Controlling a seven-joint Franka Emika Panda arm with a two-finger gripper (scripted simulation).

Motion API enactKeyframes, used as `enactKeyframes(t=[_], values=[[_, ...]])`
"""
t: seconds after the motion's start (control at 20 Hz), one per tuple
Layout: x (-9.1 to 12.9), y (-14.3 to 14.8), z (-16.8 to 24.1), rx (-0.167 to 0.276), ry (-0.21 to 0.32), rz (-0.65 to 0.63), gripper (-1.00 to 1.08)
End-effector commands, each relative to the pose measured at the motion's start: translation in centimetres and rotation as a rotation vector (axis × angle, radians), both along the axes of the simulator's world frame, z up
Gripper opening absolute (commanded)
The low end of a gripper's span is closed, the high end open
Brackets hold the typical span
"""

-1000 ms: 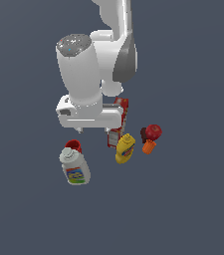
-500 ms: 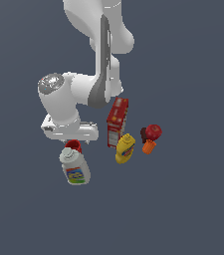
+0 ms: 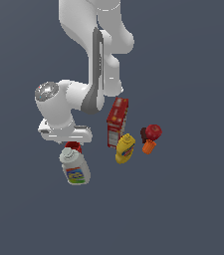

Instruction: Pick up a designated object from a clutter of objects.

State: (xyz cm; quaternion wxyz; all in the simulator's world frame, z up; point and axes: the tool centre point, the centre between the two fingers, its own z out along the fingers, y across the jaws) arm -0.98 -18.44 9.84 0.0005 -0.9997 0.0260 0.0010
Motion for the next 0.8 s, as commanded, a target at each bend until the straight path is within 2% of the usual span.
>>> enactKeyframes(t=[0.0, 0.75], values=[[0.0, 0.0, 0.0, 0.000, -0.001, 0.001, 1.00], [0.0, -0.1, -5.0, -0.001, -0.002, 0.002, 1.00]])
